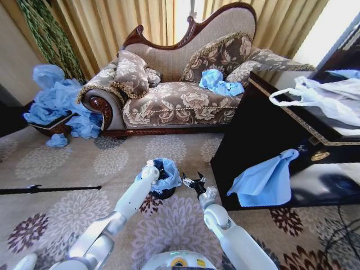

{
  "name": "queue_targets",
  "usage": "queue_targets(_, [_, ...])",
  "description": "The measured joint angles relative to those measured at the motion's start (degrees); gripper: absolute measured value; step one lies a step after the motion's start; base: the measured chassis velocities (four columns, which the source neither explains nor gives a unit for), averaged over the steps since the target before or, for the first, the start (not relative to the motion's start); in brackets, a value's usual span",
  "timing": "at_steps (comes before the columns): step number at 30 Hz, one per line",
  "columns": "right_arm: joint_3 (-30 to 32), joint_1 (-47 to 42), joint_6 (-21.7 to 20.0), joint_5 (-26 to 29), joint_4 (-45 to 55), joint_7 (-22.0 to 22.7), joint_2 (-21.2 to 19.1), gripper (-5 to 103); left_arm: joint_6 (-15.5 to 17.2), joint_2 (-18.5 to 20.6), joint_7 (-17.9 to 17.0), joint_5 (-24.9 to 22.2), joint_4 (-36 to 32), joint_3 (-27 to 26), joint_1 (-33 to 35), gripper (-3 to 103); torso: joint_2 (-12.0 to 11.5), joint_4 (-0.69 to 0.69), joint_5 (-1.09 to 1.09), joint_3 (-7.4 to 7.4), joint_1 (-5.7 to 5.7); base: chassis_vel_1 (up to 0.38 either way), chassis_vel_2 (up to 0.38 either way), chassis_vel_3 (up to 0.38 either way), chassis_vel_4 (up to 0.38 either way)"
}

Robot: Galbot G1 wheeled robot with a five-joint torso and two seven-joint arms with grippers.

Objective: Place a garbage bag over the trash bin.

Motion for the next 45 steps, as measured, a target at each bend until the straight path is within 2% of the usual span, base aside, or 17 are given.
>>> queue_targets(1, [0.00, 0.00, 0.00, 0.00, 0.00, 0.00, 0.00, 100, 0.00, 0.00, 0.00, 0.00, 0.00, 0.00, 0.00, 0, 0.00, 0.00, 0.00, 0.00, 0.00, 0.000, 0.000, 0.000, 0.000])
queue_targets(2, [-0.14, 0.13, 0.00, 0.00, -0.22, -0.03, 0.01, 100, -0.03, -0.20, 2.11, 2.29, 0.33, 0.58, -0.10, 0, 0.00, 0.01, 0.00, 0.00, 0.00, 0.000, 0.000, 0.000, 0.000])
queue_targets(4, [-0.29, 0.22, -0.01, 0.00, -0.42, -0.05, 0.09, 100, 0.33, -0.77, 3.96, 3.99, 0.66, 1.10, -0.29, 0, 0.00, 0.02, 0.01, 0.00, 0.00, 0.000, 0.000, 0.000, 0.000])
queue_targets(8, [-0.31, 0.23, -0.01, -0.05, -0.69, -0.16, 0.36, 100, 0.88, -1.99, 4.70, 4.83, 0.41, 1.33, 0.07, 0, 0.00, -0.01, 0.00, 0.00, 0.00, 0.000, 0.000, 0.000, 0.000])
queue_targets(13, [-0.18, 0.02, 0.10, -0.19, -0.95, -0.42, 0.43, 100, 1.19, -2.55, 5.60, 5.52, -0.43, 1.54, 1.30, 0, 0.00, 0.02, 0.01, 0.00, 0.00, 0.000, 0.000, 0.000, 0.000])
queue_targets(16, [-0.11, -0.04, 0.20, -0.24, -1.08, -0.49, 0.56, 100, 1.94, -2.86, 4.62, 5.54, -1.04, 1.59, 2.45, 0, 0.00, -0.01, 0.00, -0.01, 0.00, 0.000, 0.000, 0.000, 0.000])
queue_targets(20, [-0.11, 0.08, 0.20, -0.24, -1.13, -0.50, 0.70, 100, 2.23, -2.68, 2.87, 4.83, -0.59, 1.62, 2.95, 0, 0.00, 0.02, -0.01, -0.01, 0.00, 0.000, 0.000, 0.000, 0.000])
queue_targets(24, [-0.22, 0.32, 0.20, -0.24, -1.41, -0.50, 0.96, 100, 2.79, -2.34, -0.87, 2.54, 1.44, 0.72, 2.88, 0, 0.00, 0.02, 0.00, -0.01, 0.00, 0.000, 0.000, 0.000, 0.000])
queue_targets(27, [-0.32, 0.35, 0.21, -0.25, -1.48, -0.51, 1.14, 100, 2.72, -2.05, -1.58, 2.08, 2.82, 0.12, 2.47, 0, 0.00, -0.01, 0.01, -0.02, -0.02, 0.000, 0.000, 0.000, 0.000])
queue_targets(29, [-0.41, 0.37, 0.20, -0.26, -1.57, -0.51, 1.23, 100, 2.86, -1.92, -1.99, 1.65, 2.94, 0.10, 2.48, 0, 0.00, 0.03, 0.00, -0.01, -0.01, 0.000, 0.000, 0.000, 0.000])
queue_targets(30, [-0.53, 0.51, 0.20, -0.28, -1.63, -0.51, 1.47, 100, 2.83, -1.71, -2.58, 1.07, 2.85, 0.03, 2.49, 0, 0.00, -0.01, 0.00, -0.01, -0.01, 0.000, 0.000, 0.000, 0.000])
queue_targets(32, [-0.69, 0.68, 0.17, -0.35, -1.86, -0.49, 1.80, 100, 2.99, -1.26, -3.55, 0.12, 1.46, -0.03, 3.10, 0, 0.00, 0.02, -0.01, 0.00, 0.00, 0.000, 0.000, 0.000, 0.000])
queue_targets(39, [-0.89, 0.90, -0.03, -0.49, -1.92, -0.39, 2.20, 100, 2.89, -0.79, -3.83, -0.28, -2.02, -0.70, 2.94, 0, 0.00, 0.01, -0.01, 0.00, 0.00, 0.000, 0.000, 0.000, 0.000])
queue_targets(45, [-1.04, 0.81, -0.05, -0.83, -2.19, -0.40, 2.58, 100, 2.30, -1.54, -3.19, -0.13, 0.29, -0.87, 1.05, 0, 0.00, 0.01, 0.00, 0.00, 0.00, 0.000, 0.000, 0.000, 0.000])
